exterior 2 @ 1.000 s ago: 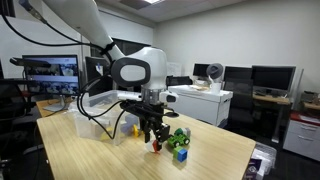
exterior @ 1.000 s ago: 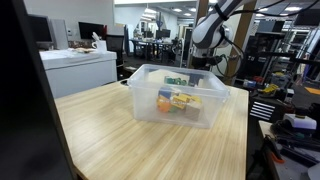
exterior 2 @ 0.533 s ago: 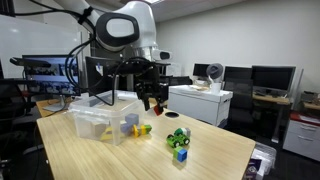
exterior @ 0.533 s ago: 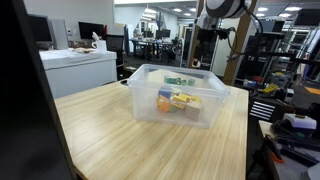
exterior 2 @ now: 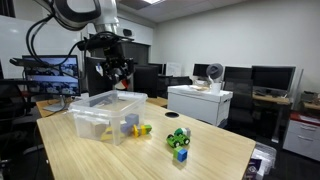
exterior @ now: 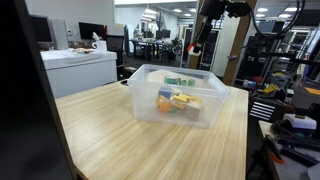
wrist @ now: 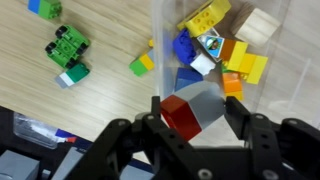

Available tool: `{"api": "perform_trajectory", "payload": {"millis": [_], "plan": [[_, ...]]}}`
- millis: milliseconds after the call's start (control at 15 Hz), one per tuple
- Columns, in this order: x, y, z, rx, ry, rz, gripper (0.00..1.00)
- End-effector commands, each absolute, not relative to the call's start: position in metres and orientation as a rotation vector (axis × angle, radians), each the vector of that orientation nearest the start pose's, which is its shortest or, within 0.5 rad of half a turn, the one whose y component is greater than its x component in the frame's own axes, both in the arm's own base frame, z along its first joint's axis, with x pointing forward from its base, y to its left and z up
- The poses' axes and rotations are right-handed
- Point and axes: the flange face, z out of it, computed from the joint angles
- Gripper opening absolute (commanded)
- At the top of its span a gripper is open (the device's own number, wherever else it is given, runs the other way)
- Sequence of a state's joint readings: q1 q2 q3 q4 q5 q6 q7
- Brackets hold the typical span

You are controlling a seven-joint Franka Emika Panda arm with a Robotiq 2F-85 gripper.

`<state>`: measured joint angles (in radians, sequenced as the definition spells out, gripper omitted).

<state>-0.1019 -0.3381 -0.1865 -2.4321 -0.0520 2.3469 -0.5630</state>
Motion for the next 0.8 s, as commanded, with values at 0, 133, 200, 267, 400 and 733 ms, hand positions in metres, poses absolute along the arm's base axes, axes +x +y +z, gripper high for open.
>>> {"api": "perform_trajectory", "payload": {"millis": [0, 133, 200, 267, 400, 733], "plan": [[0.411, -0.105, 0.435, -3.118, -0.660, -0.318, 0.40], [0.403, -0.100, 0.425, -3.109, -0.684, -0.299, 0.93], [0.401, -0.101, 0.423, -3.106, -0.684, -0.304, 0.97], [0.400, -0.102, 0.423, -3.101, -0.682, -0.311, 0.99], [0.400, -0.107, 0.427, -3.100, -0.668, -0.341, 1.00], [0.409, -0.160, 0.464, -3.157, -0.383, -0.637, 1.00]]}}
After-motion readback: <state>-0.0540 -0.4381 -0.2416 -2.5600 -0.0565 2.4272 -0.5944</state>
